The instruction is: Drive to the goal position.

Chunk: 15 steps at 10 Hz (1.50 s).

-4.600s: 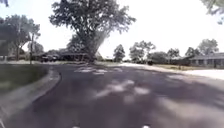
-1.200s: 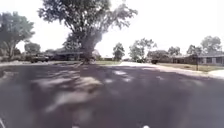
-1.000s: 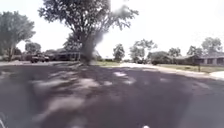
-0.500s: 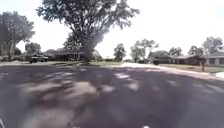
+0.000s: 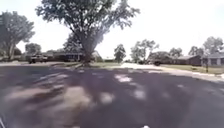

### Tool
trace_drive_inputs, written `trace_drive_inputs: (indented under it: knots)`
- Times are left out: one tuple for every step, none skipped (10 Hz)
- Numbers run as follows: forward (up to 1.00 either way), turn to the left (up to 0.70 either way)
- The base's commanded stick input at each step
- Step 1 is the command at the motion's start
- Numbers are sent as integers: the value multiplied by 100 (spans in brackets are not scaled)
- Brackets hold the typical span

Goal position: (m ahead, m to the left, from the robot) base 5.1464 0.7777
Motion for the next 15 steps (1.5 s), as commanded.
trace_drive_inputs:
  knots:
    - [100,-8]
    - [100,-24]
    - [100,-25]
    - [100,0]
    - [100,0]
    - [100,0]
    - [100,0]
    - [100,0]
    - [100,0]
    - [100,0]
    - [100,0]
    - [100,0]
    - [100,0]
    - [100,0]
    - [100,0]
